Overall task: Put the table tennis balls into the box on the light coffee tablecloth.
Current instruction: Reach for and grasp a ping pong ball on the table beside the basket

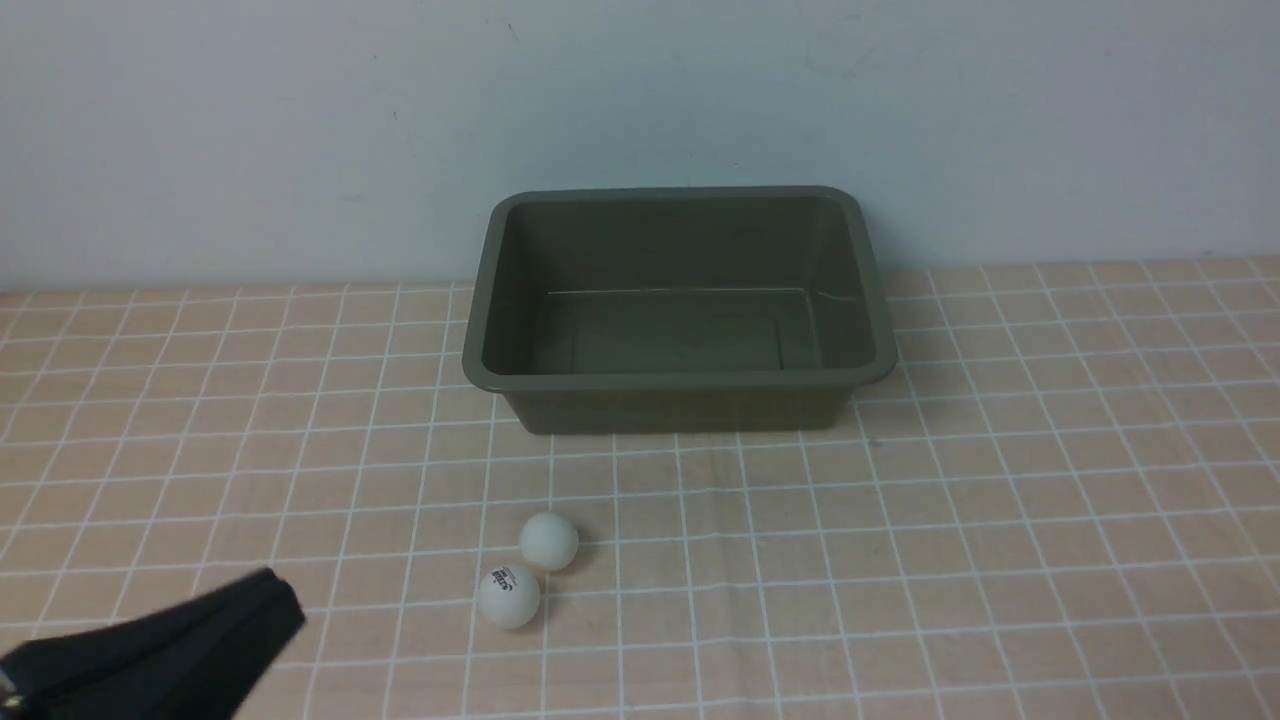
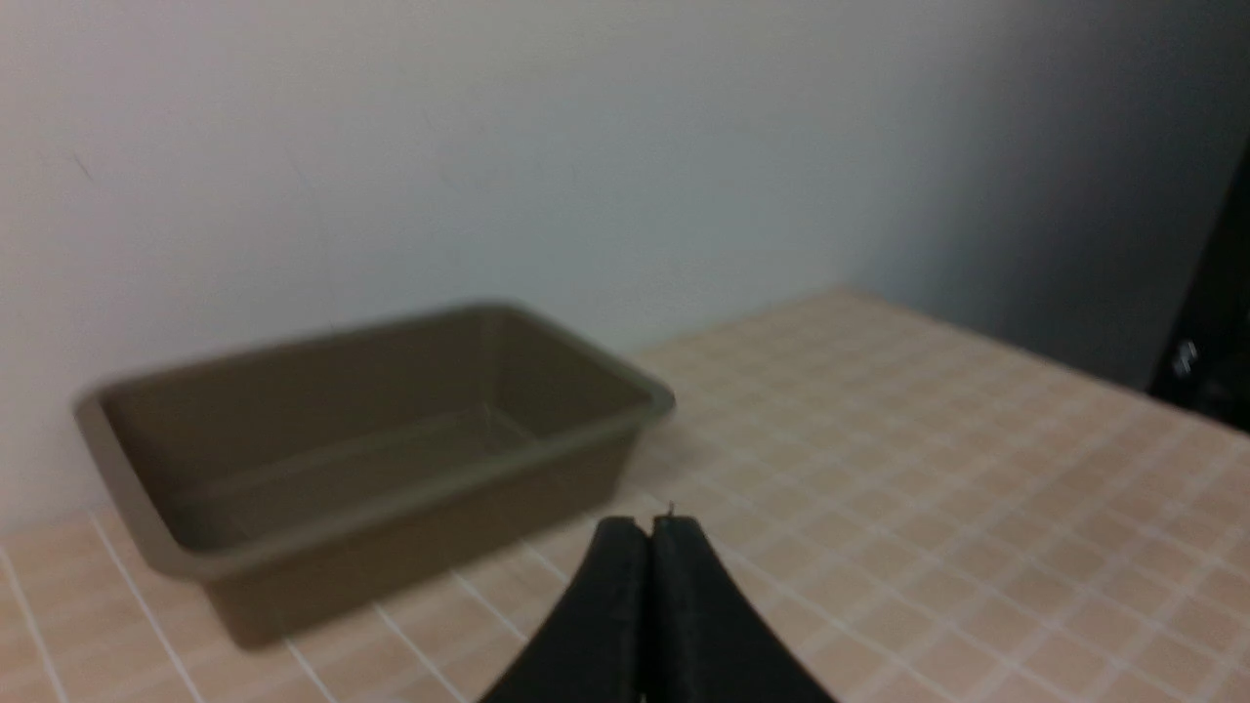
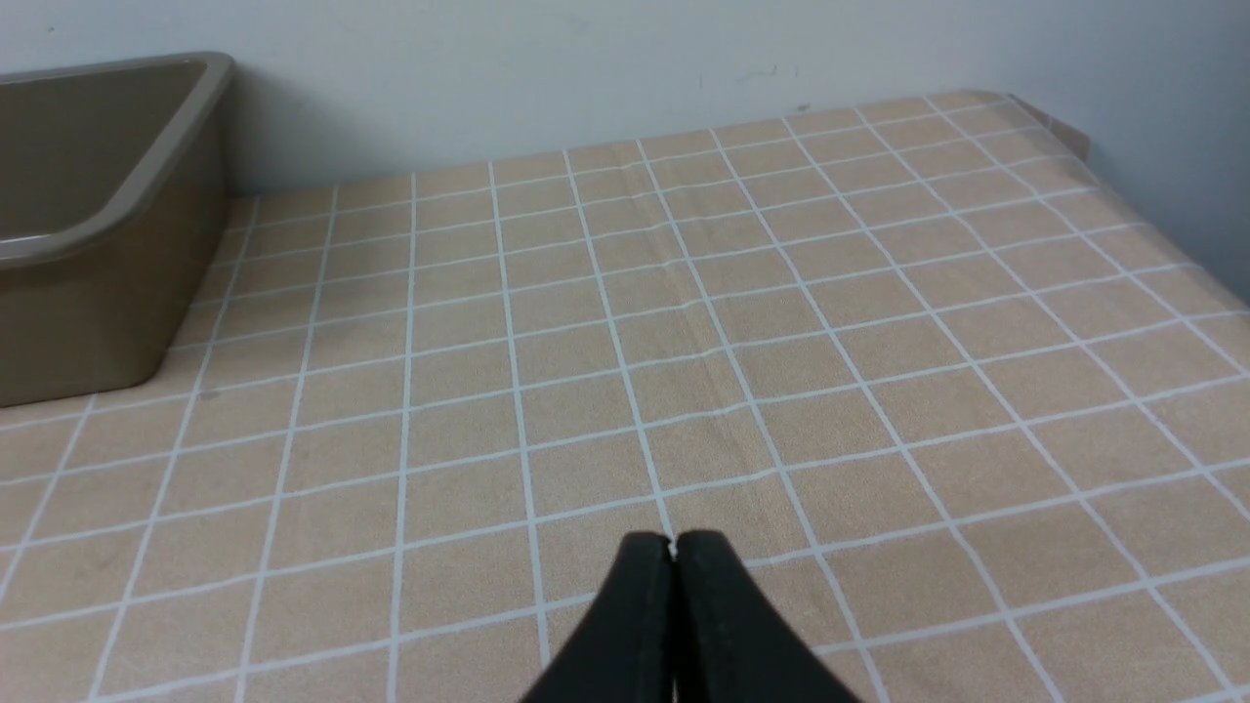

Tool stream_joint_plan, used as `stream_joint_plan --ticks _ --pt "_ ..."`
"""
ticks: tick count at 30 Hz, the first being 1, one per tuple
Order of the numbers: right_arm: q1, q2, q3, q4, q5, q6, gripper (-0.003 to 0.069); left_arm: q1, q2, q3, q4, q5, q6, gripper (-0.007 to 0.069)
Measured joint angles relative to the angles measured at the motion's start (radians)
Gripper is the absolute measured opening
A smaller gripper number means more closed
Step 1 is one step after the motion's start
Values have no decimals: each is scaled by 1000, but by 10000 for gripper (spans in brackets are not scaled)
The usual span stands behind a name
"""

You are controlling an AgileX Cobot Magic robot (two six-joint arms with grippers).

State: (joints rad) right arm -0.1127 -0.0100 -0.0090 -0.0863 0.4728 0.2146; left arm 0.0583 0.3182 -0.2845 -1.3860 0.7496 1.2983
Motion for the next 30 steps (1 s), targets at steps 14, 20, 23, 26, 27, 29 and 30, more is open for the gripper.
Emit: stream_joint_plan --ticks 14,20,23,26,27,29,30 --pt "0 0 0 0 0 0 -15 0 313 -162 734 149 -1009 -69" --pt "0 0 0 0 0 0 -15 0 327 -265 1086 263 -1210 -69" --pt "0 0 0 0 0 0 -15 0 348 -325 1115 325 -1206 -69" --pt "0 0 0 0 0 0 -15 0 387 -379 1103 384 -1183 -69" --pt "0 0 0 0 0 0 -15 0 395 -386 1093 395 -1178 -69" --pt "0 0 0 0 0 0 -15 0 424 -402 1065 402 -1155 -69" --pt "0 0 0 0 0 0 -15 0 434 -404 1056 402 -1142 -69"
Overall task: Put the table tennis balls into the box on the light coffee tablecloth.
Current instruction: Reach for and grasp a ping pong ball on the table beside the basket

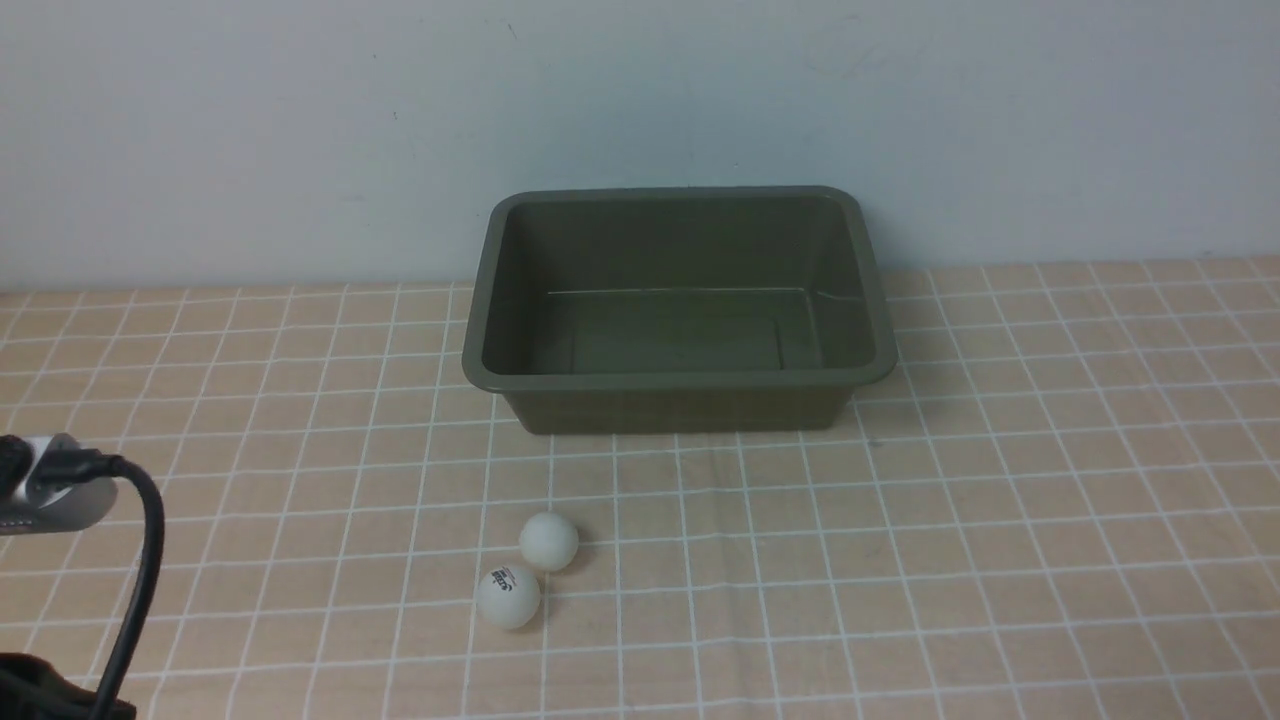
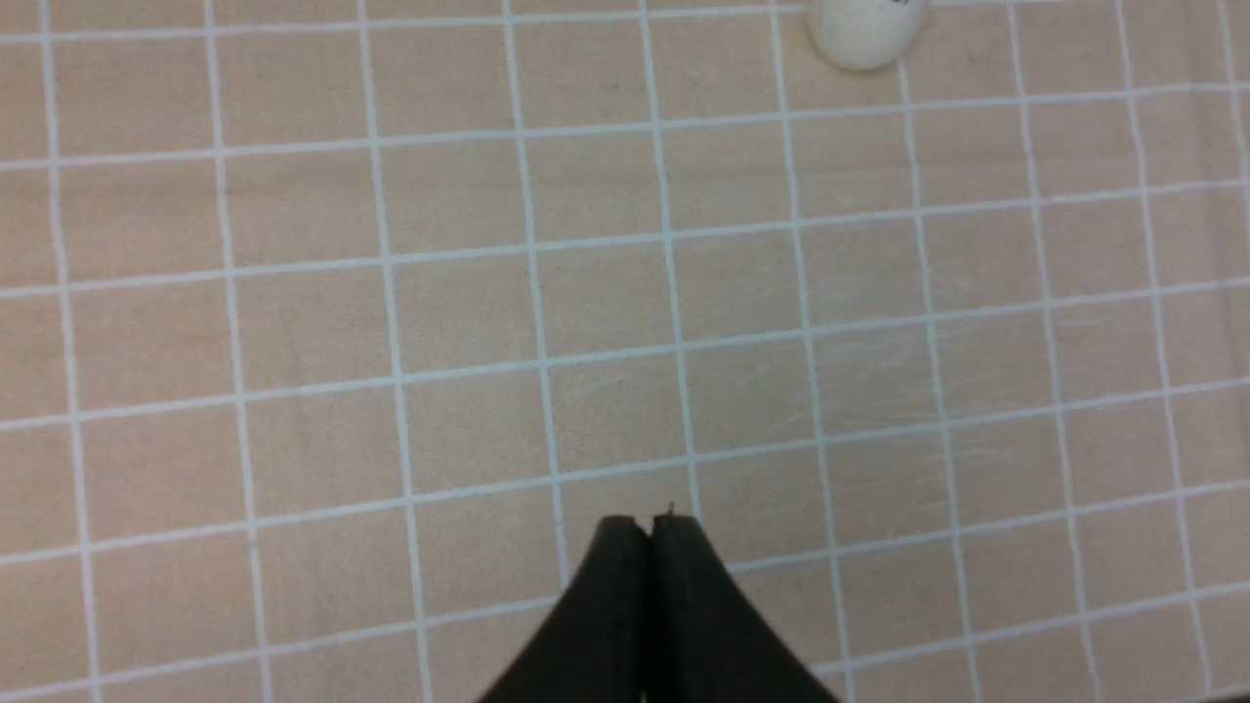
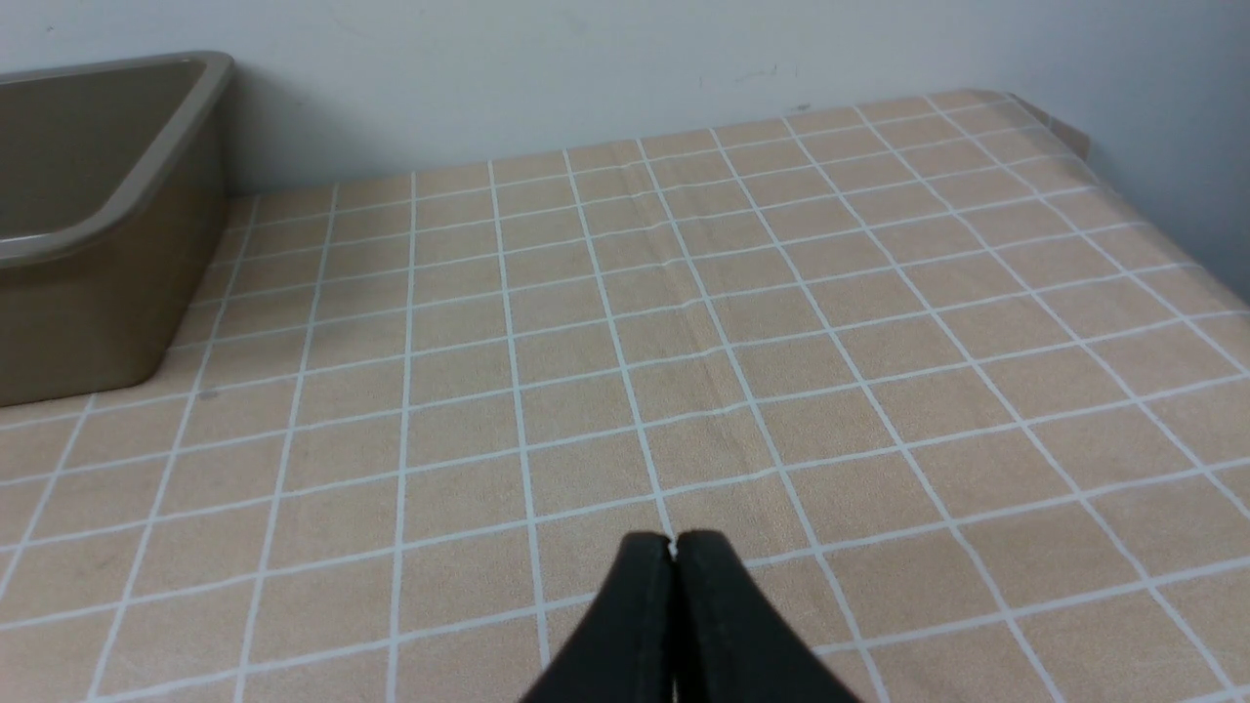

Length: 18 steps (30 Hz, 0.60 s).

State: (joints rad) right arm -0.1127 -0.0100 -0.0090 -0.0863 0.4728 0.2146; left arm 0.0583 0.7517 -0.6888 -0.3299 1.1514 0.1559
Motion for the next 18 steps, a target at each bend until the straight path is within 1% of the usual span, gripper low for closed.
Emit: stream_joint_plan --ticks 4,9,14,18 --pt "0 0 0 0 0 0 -15 0 52 -2 -60 -12 74 -69" --pt "0 0 0 0 0 0 -15 -1 138 -3 -83 -67 146 -69" --pt "0 0 0 0 0 0 -15 -1 271 -15 -83 -122 159 -69" --pt "0 0 0 0 0 0 -15 -1 364 -60 -67 -124 154 -69"
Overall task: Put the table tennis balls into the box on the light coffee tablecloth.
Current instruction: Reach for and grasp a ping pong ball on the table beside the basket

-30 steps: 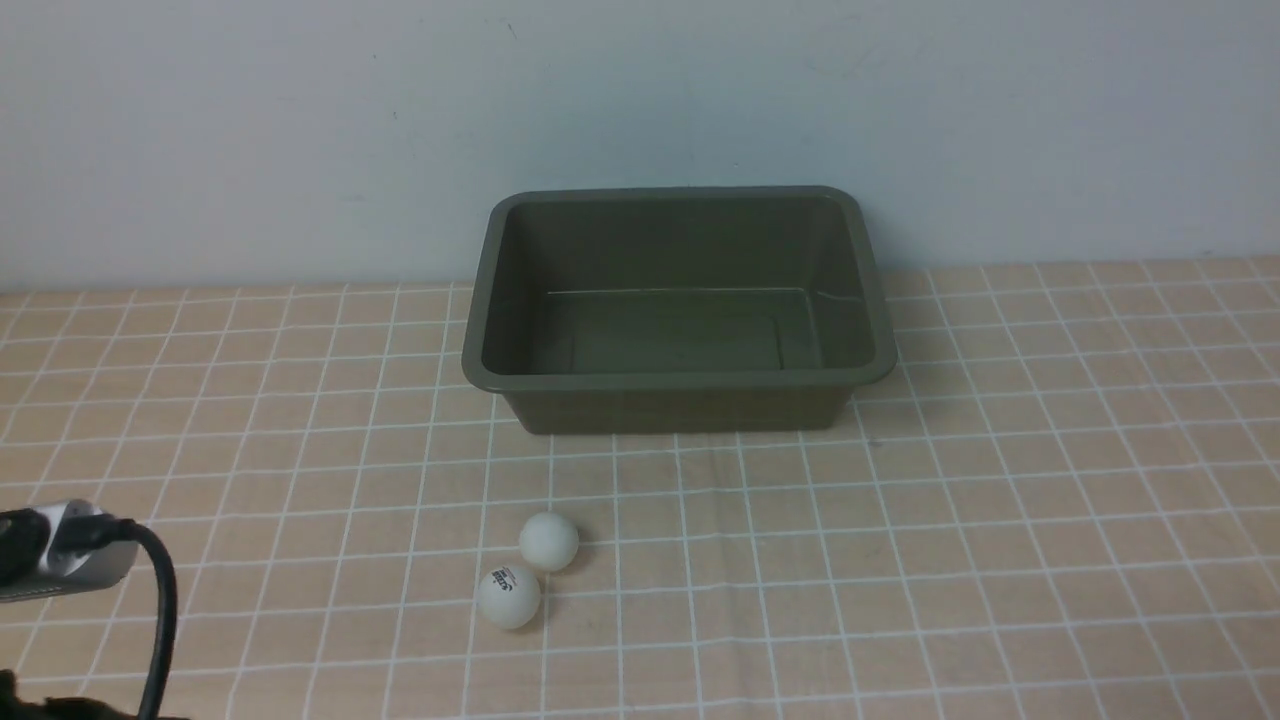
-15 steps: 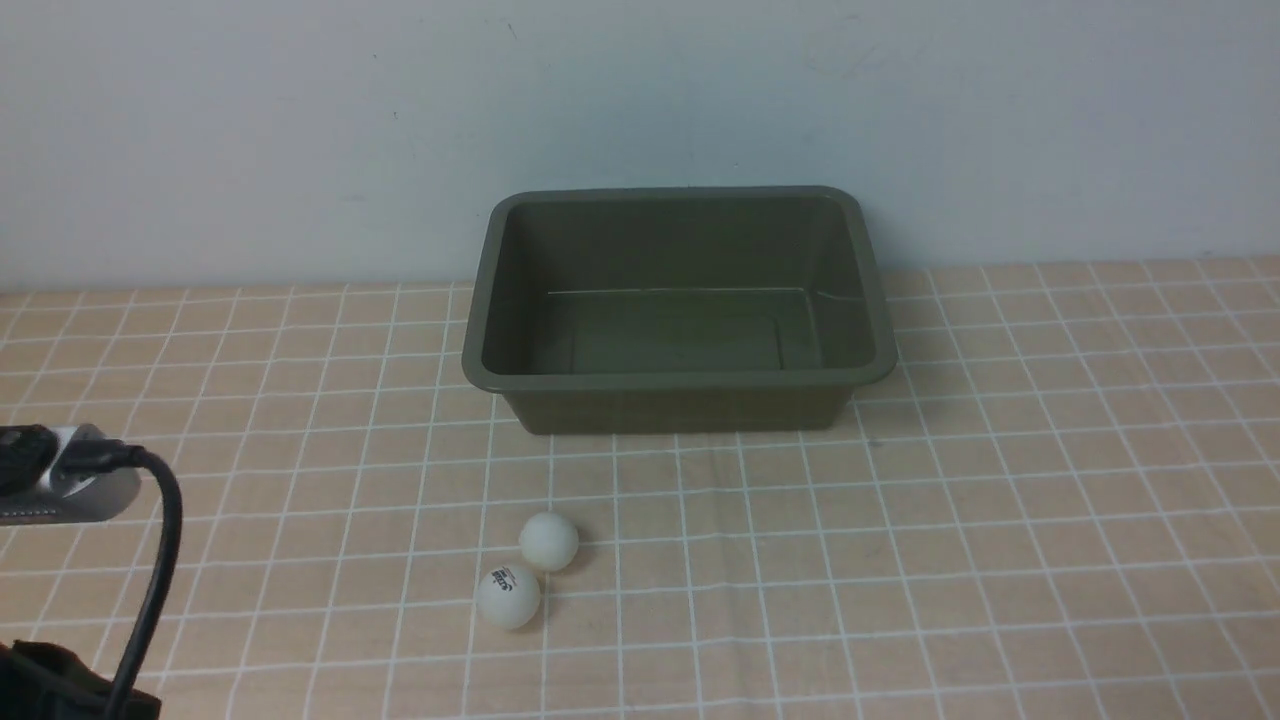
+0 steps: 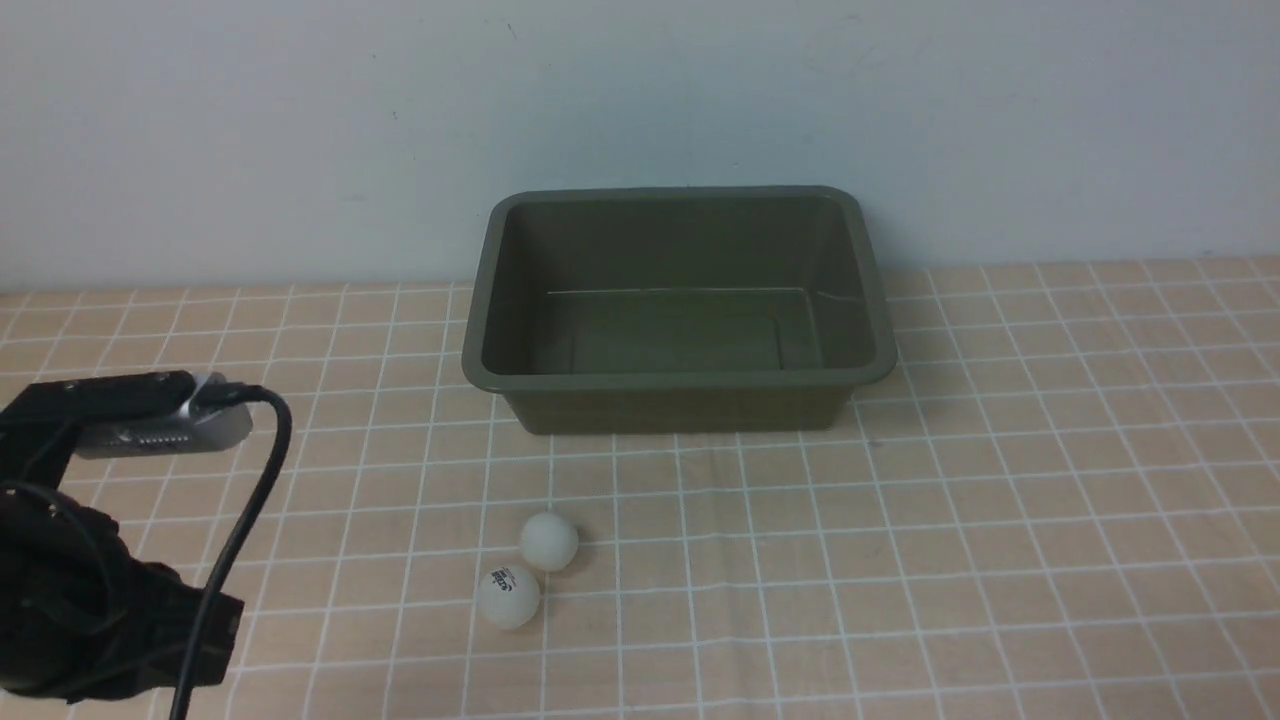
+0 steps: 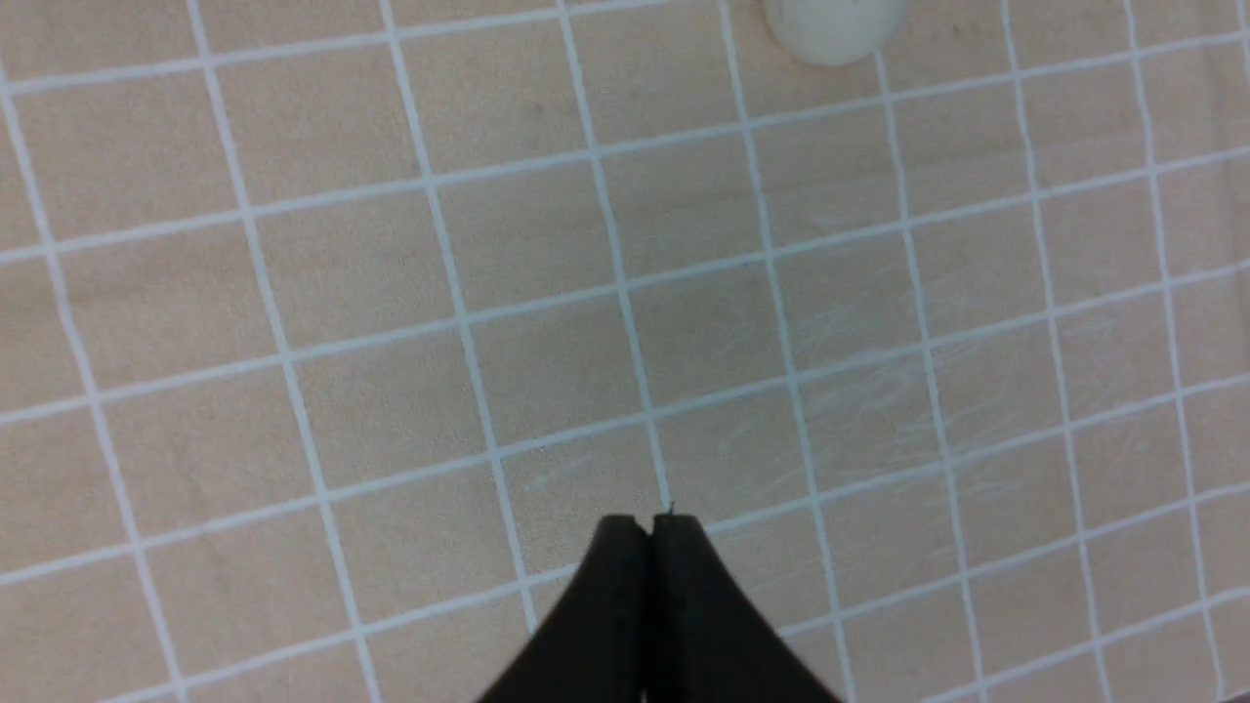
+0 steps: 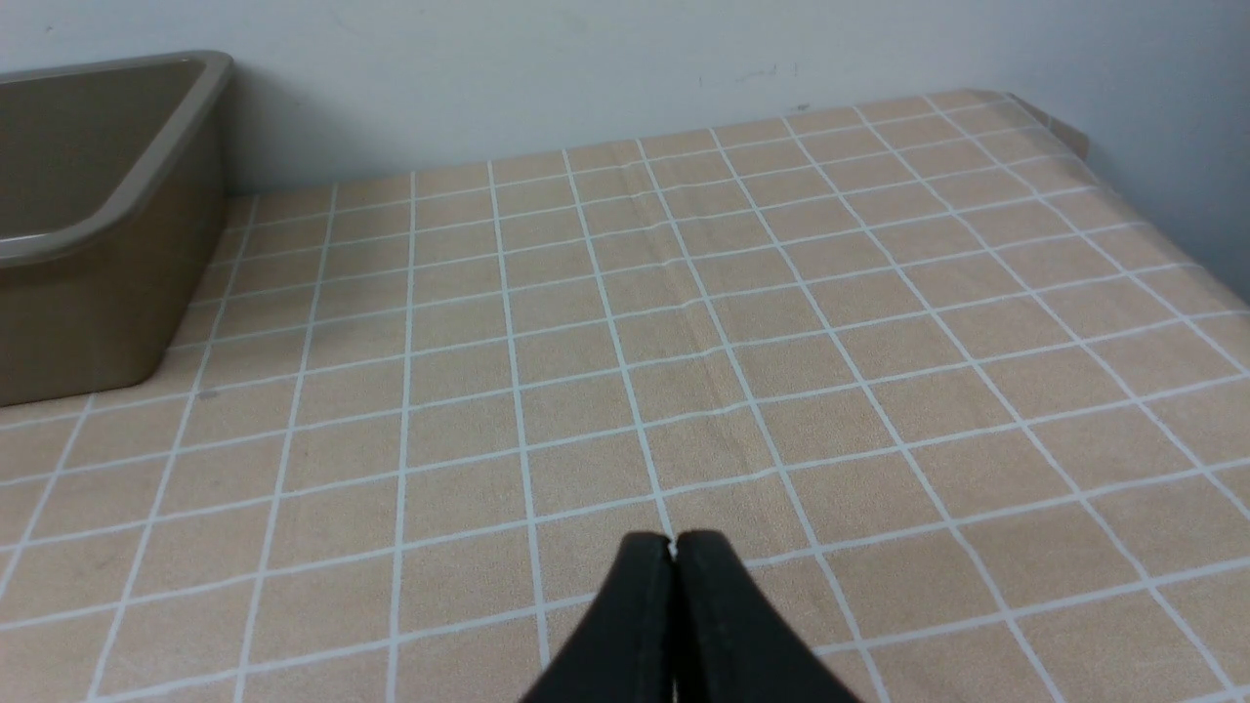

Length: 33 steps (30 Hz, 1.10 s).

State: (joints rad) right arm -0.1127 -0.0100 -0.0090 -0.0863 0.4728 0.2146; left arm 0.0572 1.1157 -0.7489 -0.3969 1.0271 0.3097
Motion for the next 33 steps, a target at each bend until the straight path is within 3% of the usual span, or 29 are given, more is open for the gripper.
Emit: stream_joint_plan --ticks 7,11,16,21,25,33 --pt "0 0 0 0 0 0 -15 -4 123 -174 117 8 -36 -69" --pt "0 0 0 0 0 0 -15 -73 171 -242 132 17 -46 -69" --pt "0 0 0 0 0 0 -15 -326 254 -305 158 -12 -101 -69" --pt "0 0 0 0 0 1 -15 -532 321 -319 326 -27 -236 -69" --pt "0 0 0 0 0 1 -15 -593 333 -319 423 -34 -338 -69" --pt "0 0 0 0 0 1 -15 -610 333 -319 430 -42 -323 -18"
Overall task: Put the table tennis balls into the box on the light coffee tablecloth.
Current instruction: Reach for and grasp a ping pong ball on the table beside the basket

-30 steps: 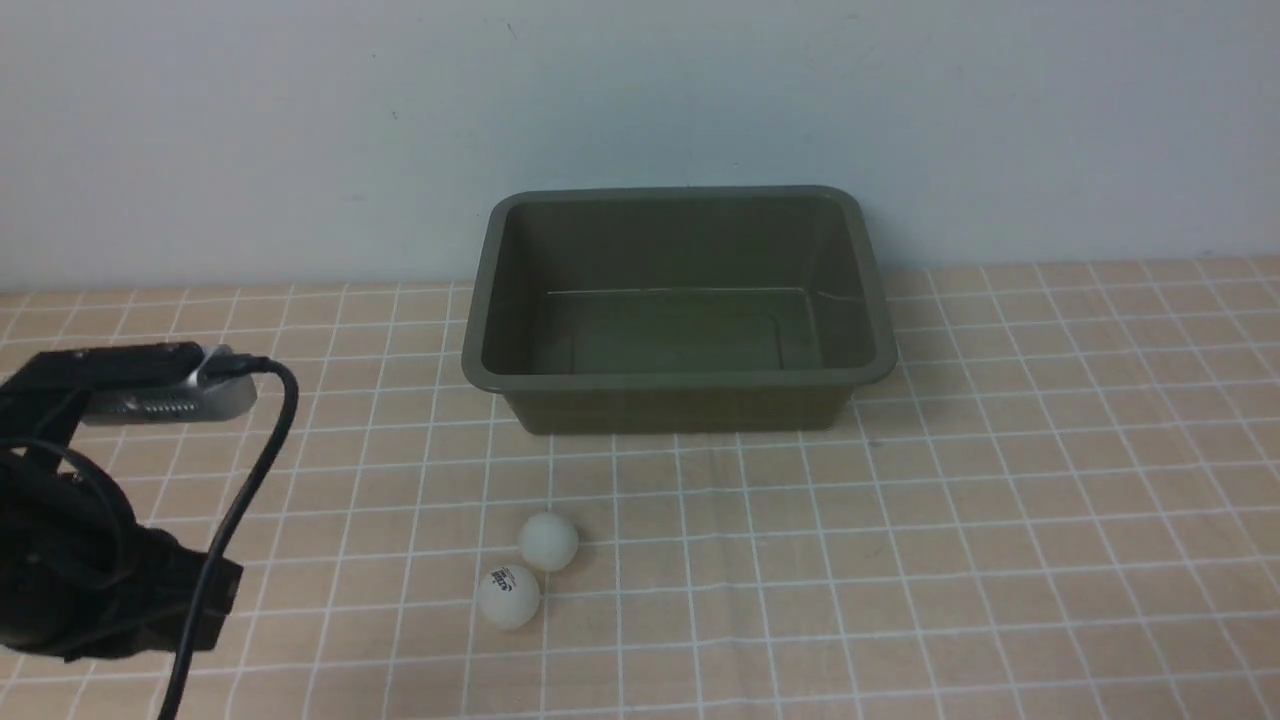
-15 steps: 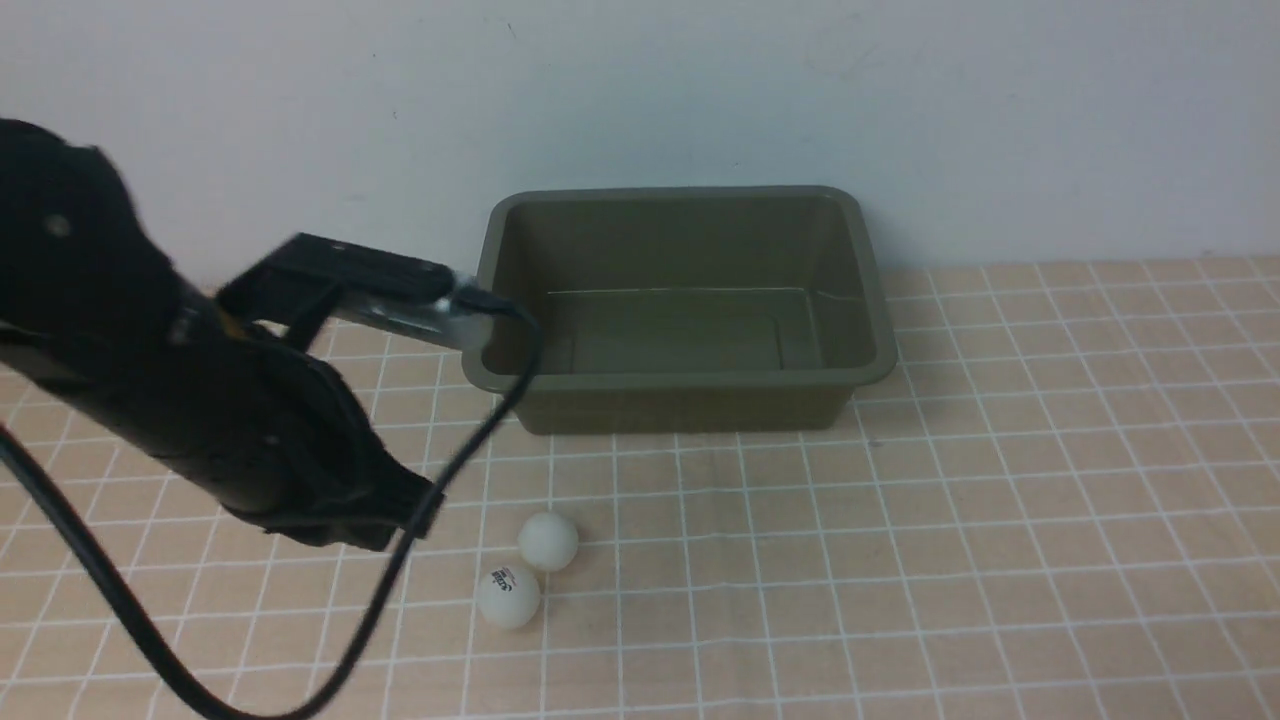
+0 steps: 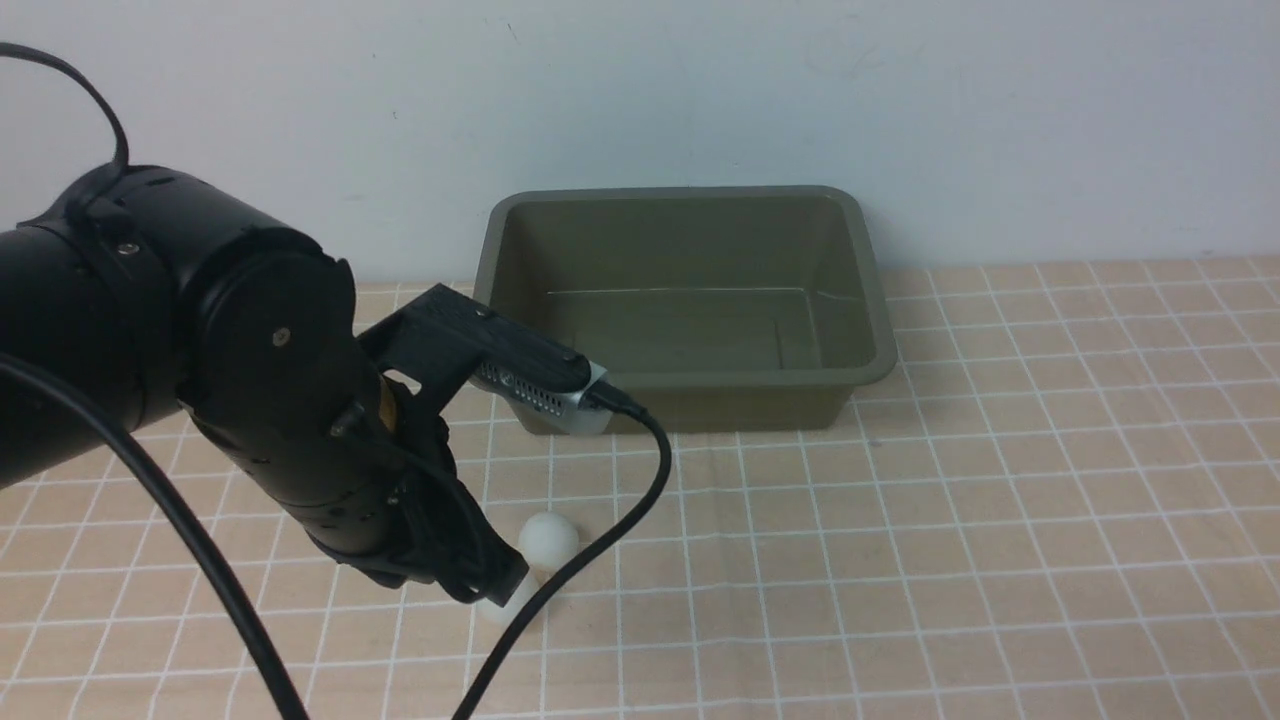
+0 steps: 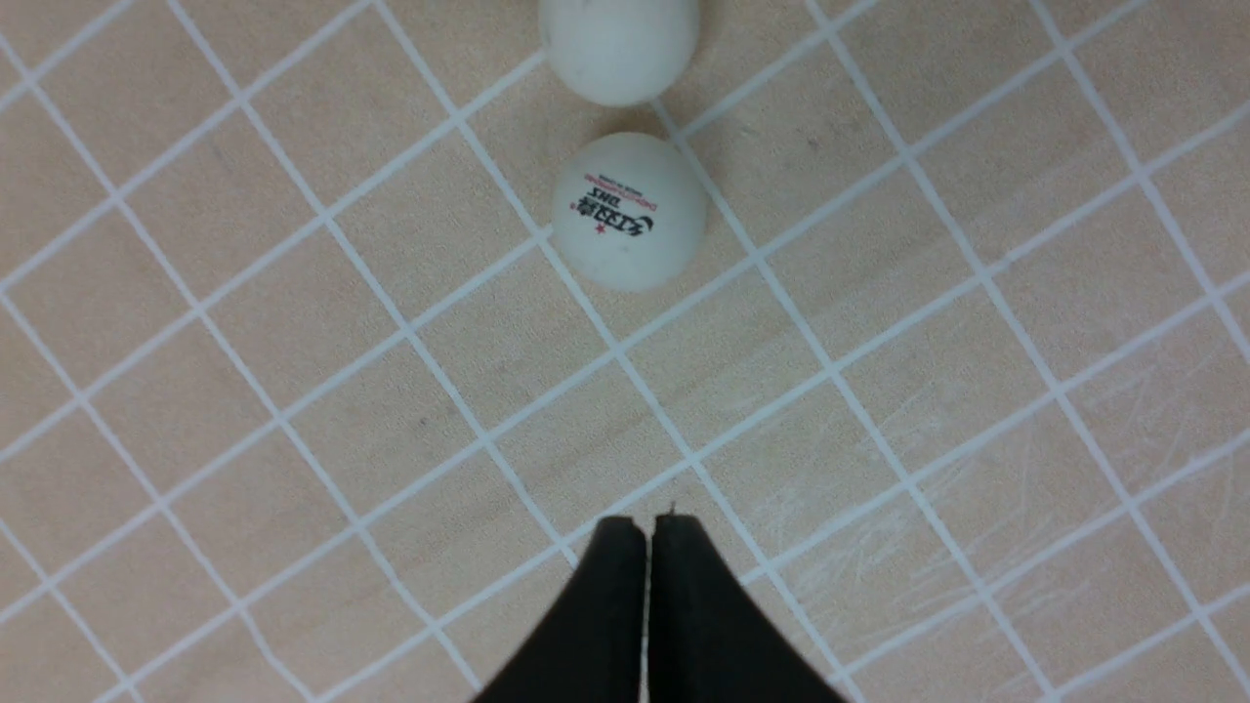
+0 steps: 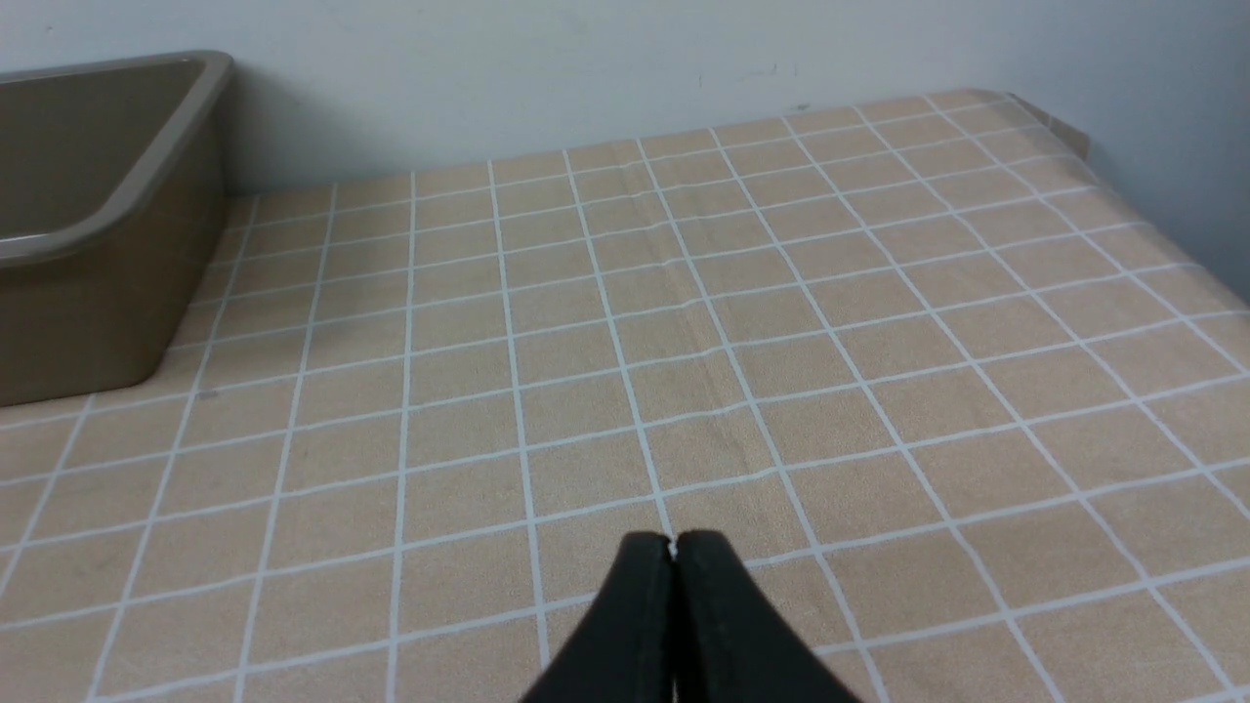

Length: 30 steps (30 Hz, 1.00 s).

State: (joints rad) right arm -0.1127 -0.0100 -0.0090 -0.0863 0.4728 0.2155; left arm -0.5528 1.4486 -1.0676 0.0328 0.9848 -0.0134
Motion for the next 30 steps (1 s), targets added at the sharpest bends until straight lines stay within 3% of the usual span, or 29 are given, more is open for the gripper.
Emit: stream_joint_plan --ticks 7,15,18,30 --pt "0 0 0 0 0 0 -15 0 0 0 -8 -44 35 150" --pt "0 0 0 0 0 0 -15 0 77 -1 -13 -146 35 456" --pt "0 0 0 0 0 0 -15 0 144 -1 -13 -163 35 517" --pt "0 0 0 0 0 0 -15 1 317 -7 -7 -241 42 540"
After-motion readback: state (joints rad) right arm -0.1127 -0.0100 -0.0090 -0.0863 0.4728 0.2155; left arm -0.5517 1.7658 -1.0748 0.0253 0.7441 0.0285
